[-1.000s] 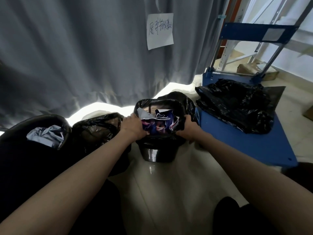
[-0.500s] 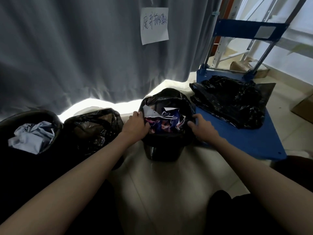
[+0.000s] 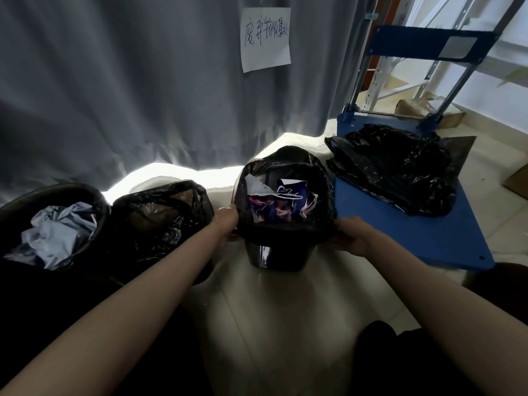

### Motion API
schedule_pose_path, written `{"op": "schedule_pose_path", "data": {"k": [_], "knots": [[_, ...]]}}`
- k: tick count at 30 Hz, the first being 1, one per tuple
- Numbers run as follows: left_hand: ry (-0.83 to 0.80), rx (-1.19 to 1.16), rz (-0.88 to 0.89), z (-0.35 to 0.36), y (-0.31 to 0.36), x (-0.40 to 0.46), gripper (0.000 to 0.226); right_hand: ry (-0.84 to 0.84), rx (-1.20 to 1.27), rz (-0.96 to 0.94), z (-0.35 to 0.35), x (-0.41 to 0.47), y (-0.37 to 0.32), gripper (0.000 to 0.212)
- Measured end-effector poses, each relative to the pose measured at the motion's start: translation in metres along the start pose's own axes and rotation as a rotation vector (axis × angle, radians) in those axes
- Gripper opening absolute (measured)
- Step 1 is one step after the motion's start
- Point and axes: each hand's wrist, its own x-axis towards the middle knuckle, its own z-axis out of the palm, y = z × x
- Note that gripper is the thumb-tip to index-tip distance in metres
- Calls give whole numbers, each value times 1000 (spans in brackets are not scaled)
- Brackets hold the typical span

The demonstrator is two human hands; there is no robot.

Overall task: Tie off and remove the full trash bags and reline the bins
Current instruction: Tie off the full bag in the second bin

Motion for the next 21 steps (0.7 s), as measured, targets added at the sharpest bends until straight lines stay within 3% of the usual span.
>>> {"op": "schedule_pose_path", "data": {"k": [3,8,11,21], "knots": [[7,-140,-42,-5,0,3,20,30,37,11,-1,0,-1,10],[13,-278,-76,-10,4,5,23,148,77,-29,5,1,-3,11],[28,-286,-76,-12,6,4,19,180,74,-40,6,1,-4,7],[-71,-220,-146,-14,12,-7,26,123,67,-16,6,-14,-6,29]]}}
